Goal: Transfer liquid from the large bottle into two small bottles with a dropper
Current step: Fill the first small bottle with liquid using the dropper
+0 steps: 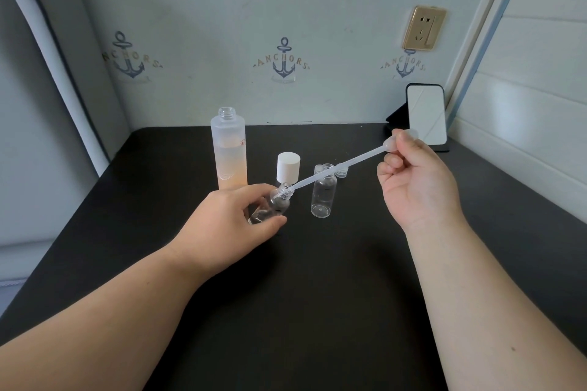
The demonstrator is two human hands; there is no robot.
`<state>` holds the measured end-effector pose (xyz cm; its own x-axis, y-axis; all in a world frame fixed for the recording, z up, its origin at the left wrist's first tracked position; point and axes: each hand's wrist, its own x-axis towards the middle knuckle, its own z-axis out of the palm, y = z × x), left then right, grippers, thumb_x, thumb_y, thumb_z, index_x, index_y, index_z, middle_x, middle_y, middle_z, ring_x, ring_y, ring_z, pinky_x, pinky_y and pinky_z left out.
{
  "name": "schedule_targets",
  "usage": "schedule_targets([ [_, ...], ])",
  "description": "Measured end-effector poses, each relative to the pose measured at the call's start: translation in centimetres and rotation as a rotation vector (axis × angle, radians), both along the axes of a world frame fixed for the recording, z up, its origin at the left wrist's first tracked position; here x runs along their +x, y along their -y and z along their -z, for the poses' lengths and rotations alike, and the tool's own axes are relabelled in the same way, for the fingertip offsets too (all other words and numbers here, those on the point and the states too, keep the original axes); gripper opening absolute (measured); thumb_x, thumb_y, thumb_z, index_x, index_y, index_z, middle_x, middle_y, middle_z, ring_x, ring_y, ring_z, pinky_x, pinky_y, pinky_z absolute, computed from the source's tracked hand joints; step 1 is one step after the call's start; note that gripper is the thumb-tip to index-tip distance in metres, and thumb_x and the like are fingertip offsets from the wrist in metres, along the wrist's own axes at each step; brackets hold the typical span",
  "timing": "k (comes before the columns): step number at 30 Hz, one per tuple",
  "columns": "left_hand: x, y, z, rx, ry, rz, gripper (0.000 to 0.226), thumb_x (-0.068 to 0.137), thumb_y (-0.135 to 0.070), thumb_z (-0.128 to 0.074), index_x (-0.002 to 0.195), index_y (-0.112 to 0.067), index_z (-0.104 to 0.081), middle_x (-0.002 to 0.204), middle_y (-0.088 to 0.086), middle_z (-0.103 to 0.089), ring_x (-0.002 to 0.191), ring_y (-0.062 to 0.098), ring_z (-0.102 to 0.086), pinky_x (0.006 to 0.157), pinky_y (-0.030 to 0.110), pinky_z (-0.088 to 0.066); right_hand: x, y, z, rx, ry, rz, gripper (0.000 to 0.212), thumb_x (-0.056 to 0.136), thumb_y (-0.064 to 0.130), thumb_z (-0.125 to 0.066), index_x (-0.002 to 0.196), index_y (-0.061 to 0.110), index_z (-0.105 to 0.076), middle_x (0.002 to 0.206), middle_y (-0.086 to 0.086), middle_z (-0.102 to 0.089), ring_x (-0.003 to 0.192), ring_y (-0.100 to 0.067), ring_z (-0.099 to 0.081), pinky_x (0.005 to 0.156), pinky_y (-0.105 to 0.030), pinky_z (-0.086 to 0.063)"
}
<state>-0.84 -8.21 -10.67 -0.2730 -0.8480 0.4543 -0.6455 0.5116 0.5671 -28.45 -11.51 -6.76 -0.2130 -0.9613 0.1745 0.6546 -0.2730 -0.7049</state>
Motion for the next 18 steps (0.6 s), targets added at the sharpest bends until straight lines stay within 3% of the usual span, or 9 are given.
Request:
schedule_targets([
  [7,-0.01,-0.14,-0.20,0.004,0.015,-0.004,0.023,0.082,-0.044,-0.073,0.103,-0.047,-0.066,0.095,-0.031,-0.061,0.076,0.005,-0.057,0.065,0.012,-0.043,0.15,-0.14,-0.04,0.000,0.007,0.017,0.019,0.092,0.009,-0.067,0.077,0.012,-0.079,0.076,-0.002,-0.066,0.060,-0.010,-0.053,0.060,-0.019,-0.044],
  [13,0.07,-0.19,-0.30,0.049,0.016,-0.046,0.015,0.081,-0.046,-0.072,0.093,-0.045,-0.062,0.088,-0.038,-0.058,0.078,0.003,-0.059,0.067,0.010,-0.043,0.03,-0.40,-0.32,0.031,0.118,0.068,0.010,0.095,0.013,-0.065,0.099,0.006,-0.071,0.074,-0.001,-0.066,0.062,-0.012,-0.057,0.061,-0.022,-0.047],
  [18,0.08,-0.14,-0.34,0.116,0.008,-0.032,0.023,0.079,-0.054,-0.073,0.086,-0.035,-0.062,0.078,-0.019,-0.064,0.074,0.006,-0.061,0.063,0.019,-0.048,0.14,-0.61,-0.47,0.051,0.145,0.063,0.013,0.096,0.014,-0.064,0.105,0.005,-0.068,0.073,0.000,-0.066,0.062,-0.011,-0.059,0.061,-0.021,-0.048],
])
